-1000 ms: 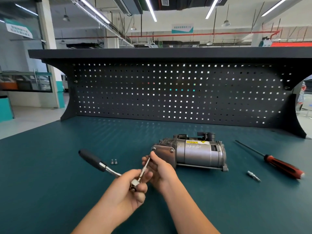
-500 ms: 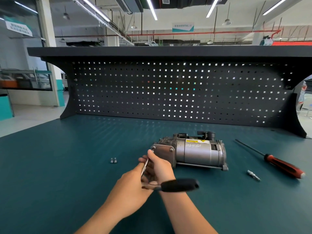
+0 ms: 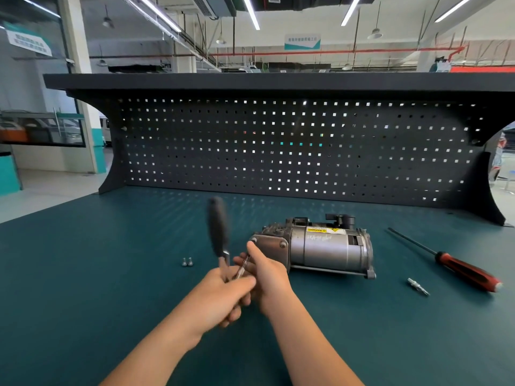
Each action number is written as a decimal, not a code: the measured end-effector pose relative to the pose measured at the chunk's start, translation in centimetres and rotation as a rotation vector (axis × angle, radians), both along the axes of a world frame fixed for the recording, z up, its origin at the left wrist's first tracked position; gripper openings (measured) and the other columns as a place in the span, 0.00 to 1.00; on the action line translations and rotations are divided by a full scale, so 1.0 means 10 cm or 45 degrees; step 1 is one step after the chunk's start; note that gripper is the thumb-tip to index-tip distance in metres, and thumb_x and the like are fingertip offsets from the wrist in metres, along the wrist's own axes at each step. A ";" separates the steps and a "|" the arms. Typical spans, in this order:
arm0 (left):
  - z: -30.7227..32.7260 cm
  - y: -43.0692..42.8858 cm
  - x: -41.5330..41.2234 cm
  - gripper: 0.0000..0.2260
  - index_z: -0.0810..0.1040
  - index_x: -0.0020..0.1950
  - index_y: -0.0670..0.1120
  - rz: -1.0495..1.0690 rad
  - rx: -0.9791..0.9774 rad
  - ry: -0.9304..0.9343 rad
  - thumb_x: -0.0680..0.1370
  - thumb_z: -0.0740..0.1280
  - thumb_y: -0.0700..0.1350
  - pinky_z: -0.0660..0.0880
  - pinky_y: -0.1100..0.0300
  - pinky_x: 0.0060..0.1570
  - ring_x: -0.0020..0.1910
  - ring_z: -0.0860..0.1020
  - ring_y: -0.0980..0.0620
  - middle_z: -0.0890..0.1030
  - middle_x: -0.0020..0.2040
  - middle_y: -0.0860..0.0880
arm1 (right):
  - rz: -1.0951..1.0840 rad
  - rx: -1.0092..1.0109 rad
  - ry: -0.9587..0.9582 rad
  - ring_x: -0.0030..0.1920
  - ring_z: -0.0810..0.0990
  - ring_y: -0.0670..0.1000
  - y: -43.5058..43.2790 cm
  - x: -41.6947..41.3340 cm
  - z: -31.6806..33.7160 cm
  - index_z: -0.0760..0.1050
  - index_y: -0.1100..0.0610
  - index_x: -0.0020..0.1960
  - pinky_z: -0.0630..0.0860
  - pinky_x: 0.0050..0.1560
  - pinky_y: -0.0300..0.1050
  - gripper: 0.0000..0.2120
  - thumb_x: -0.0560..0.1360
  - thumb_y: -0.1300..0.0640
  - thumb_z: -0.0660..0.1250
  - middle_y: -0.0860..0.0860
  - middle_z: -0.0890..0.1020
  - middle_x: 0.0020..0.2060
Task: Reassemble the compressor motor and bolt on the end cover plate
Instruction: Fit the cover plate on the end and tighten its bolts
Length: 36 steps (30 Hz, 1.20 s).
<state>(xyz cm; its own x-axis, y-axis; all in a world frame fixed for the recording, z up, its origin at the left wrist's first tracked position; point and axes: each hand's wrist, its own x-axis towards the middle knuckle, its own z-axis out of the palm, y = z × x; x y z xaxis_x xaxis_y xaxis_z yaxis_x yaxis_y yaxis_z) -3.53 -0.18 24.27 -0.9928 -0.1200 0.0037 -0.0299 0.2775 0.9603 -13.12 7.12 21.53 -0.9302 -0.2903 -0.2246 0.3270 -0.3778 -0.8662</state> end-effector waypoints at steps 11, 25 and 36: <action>-0.18 0.03 -0.05 0.20 0.61 0.70 0.50 0.160 -1.244 0.166 0.78 0.57 0.51 0.67 0.59 0.35 0.40 0.75 0.51 0.73 0.39 0.54 | 0.075 -0.222 -0.125 0.29 0.79 0.48 0.00 -0.01 0.01 0.73 0.61 0.37 0.76 0.33 0.39 0.12 0.78 0.58 0.62 0.52 0.80 0.27; -0.12 0.03 -0.01 0.09 0.78 0.45 0.41 0.036 0.755 -0.093 0.79 0.61 0.43 0.62 0.66 0.19 0.20 0.66 0.56 0.76 0.29 0.48 | -0.224 0.239 0.237 0.31 0.74 0.53 -0.02 0.01 -0.04 0.73 0.61 0.26 0.70 0.35 0.45 0.19 0.70 0.53 0.73 0.57 0.79 0.30; -0.16 -0.05 -0.04 0.18 0.66 0.66 0.52 0.208 -1.039 0.191 0.76 0.59 0.46 0.66 0.64 0.32 0.35 0.74 0.56 0.75 0.36 0.55 | 0.068 -0.226 -0.120 0.27 0.79 0.49 -0.05 0.00 0.03 0.74 0.62 0.37 0.76 0.32 0.41 0.14 0.79 0.56 0.62 0.54 0.81 0.26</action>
